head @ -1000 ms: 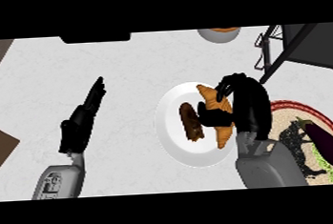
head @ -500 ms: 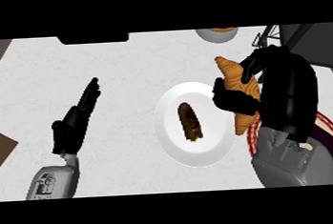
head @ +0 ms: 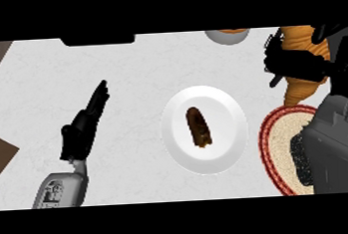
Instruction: Pick the croissant from the placemat and place it in the tiered shelf
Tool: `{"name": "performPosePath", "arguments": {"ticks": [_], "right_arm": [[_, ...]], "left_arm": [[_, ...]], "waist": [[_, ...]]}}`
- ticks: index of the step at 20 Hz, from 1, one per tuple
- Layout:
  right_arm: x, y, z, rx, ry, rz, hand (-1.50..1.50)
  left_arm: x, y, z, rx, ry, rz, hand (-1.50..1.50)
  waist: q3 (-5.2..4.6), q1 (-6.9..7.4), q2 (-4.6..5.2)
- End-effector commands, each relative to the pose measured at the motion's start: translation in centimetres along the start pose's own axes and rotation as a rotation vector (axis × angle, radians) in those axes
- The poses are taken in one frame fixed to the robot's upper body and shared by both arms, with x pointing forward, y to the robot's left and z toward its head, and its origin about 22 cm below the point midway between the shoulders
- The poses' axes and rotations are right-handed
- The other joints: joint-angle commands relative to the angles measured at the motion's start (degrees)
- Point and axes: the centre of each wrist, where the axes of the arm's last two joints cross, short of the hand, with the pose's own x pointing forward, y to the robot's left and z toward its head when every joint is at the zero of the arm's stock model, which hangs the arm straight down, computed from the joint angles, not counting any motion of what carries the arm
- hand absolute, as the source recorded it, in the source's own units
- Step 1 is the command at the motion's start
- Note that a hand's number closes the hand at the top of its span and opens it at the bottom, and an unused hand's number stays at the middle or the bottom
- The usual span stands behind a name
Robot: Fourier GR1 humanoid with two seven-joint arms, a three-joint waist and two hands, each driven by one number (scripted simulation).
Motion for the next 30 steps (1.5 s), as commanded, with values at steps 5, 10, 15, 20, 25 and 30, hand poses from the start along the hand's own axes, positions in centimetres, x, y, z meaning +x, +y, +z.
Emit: {"name": "performPosePath", "arguments": {"ticks": [5, 10, 15, 20, 25, 30], "right_arm": [[1.1, -2.9, -5.2, -0.082, 0.092, 0.037, 1.5], [0.1, -3.5, -8.2, -0.145, 0.074, 0.073, 1.5], [-1.4, -3.3, -9.1, -0.183, 0.057, 0.118, 1.5], [-1.8, -2.2, -12.6, -0.209, 0.016, 0.2, 1.5], [-3.7, -1.6, -15.2, -0.22, 0.021, 0.186, 1.5], [-4.7, 1.2, -16.5, -0.263, -0.07, 0.307, 1.5]], "left_arm": [[-1.8, 0.6, 0.2, 0.0, 0.012, 0.004, 0.0], [0.1, 0.1, -1.4, 0.014, -0.003, -0.017, 0.0], [1.4, 0.8, 0.0, -0.004, -0.024, 0.003, 0.0], [0.7, 0.9, 0.1, -0.003, -0.01, -0.008, 0.0], [0.4, 0.6, 0.1, -0.01, -0.005, -0.006, 0.0], [-0.4, 0.8, 0.5, -0.013, -0.001, -0.002, 0.0]], "waist": [[0.0, 0.08, 0.12], [0.02, -0.01, 0.16], [0.04, 0.11, 0.05], [0.04, 0.54, 0.16], [0.04, 0.43, 0.19], [0.03, 0.93, 0.37]]}}
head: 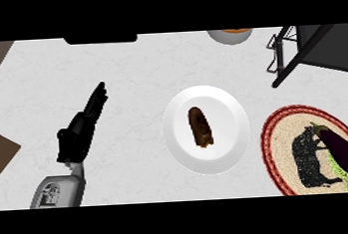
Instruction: Pick the croissant from the placemat and place it in the tiered shelf
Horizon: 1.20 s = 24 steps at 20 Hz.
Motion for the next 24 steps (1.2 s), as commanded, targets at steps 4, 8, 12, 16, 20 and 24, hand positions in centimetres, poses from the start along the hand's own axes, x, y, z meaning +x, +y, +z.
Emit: {"name": "performPosePath", "arguments": {"ticks": [4, 8, 12, 16, 20, 24], "right_arm": [[0.1, 3.4, -0.7, -0.016, -0.068, 0.003, 1.5], [-1.8, 4.1, -0.9, -0.077, 0.037, -0.281, 1.5], [-5.7, 5.2, -2.4, -0.084, 0.027, -0.312, 1.5], [-5.6, 6.5, -3.7, -0.077, 0.024, -0.311, 1.5], [-8.8, 6.1, -4.9, -0.082, 0.009, -0.332, 1.5], [-10.9, 6.9, -5.1, -0.122, 0.151, -0.043, 1.5]], "left_arm": [[-0.5, 0.8, 0.5, 0.002, 0.009, 0.008, 0.0], [1.5, -0.9, -1.3, -0.008, -0.023, -0.002, 0.0], [-1.0, -1.3, 0.2, -0.003, 0.012, -0.002, 0.0], [0.2, -1.3, -0.3, 0.007, 0.001, -0.003, 0.0], [0.9, -0.3, -0.8, 0.011, -0.001, 0.002, 0.0], [0.6, -0.6, -0.2, 0.006, -0.006, 0.003, 0.0]], "waist": [[-0.01, 0.17, -0.01], [0.16, 0.25, 0.2], [0.06, -0.06, 0.1], [0.03, 0.43, 0.14], [0.03, 0.04, 0.05], [-0.1, 0.1, 0.03]]}}
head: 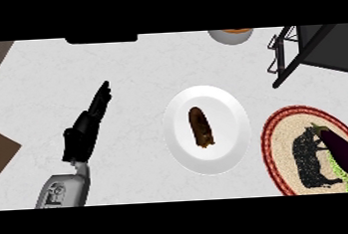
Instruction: Pick the croissant from the placemat and place it in the tiered shelf
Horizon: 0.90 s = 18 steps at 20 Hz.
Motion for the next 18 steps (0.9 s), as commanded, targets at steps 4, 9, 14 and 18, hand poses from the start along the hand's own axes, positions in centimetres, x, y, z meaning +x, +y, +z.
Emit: {"name": "performPosePath", "arguments": {"ticks": [4, 9, 14, 18], "right_arm": [[-2.4, 0.0, -0.3, -0.073, 0.146, 0.173, -1.5], [-3.5, -0.6, -0.4, -0.104, 0.173, 0.058, -1.5], [-2.4, -3.1, -1.7, -0.06, 0.185, -0.093, -1.5], [-1.5, -3.4, -1.3, -0.008, 0.169, -0.121, -1.5]], "left_arm": [[0.6, 0.9, 0.7, 0.015, 0.0, -0.012, 0.0], [0.6, -0.2, -0.1, 0.012, 0.011, -0.007, 0.0], [-1.0, 0.2, 1.3, 0.005, 0.021, 0.002, 0.0], [0.1, -0.9, 0.4, 0.006, 0.004, 0.012, 0.0]], "waist": [[0.12, -0.31, -0.24], [0.16, -0.46, -0.12], [0.15, -0.7, -0.28], [0.14, -0.88, -0.33]]}}
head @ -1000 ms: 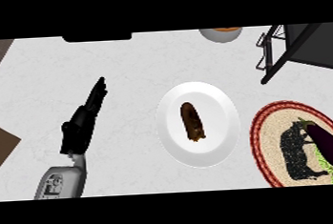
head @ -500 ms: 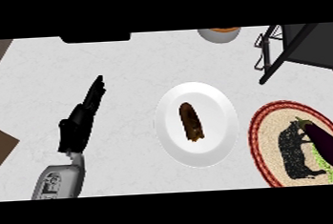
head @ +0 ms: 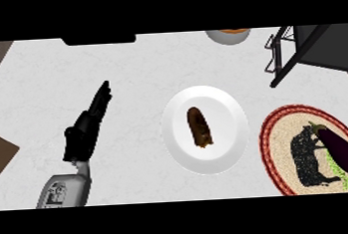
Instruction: Pick the croissant from the placemat and place it in the tiered shelf
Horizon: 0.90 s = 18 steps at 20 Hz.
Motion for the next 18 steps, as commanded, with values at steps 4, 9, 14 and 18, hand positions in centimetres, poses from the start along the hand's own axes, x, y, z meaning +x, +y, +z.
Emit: {"name": "performPosePath", "arguments": {"ticks": [4, 9, 14, 18], "right_arm": [[2.1, -0.6, 0.3, 0.021, 0.004, -0.118, -1.5], [4.1, -4.7, -1.7, -0.102, 0.063, -0.335, -1.5], [3.5, -11.3, -4.4, -0.213, 0.135, -0.345, -1.5], [0.8, -14.9, -5.5, -0.229, 0.268, -0.322, -1.5]], "left_arm": [[0.3, -0.7, 0.8, 0.003, 0.006, 0.011, 0.0], [-0.6, 0.5, -0.6, 0.001, 0.013, -0.006, 0.0], [-0.2, 1.2, 0.1, 0.012, -0.001, 0.01, 0.0], [-1.0, 0.6, 0.4, 0.018, 0.01, -0.004, 0.0]], "waist": [[0.06, 0.18, -0.02], [0.04, -0.72, -0.12], [0.02, -1.51, -0.46], [0.03, -1.84, -0.47]]}}
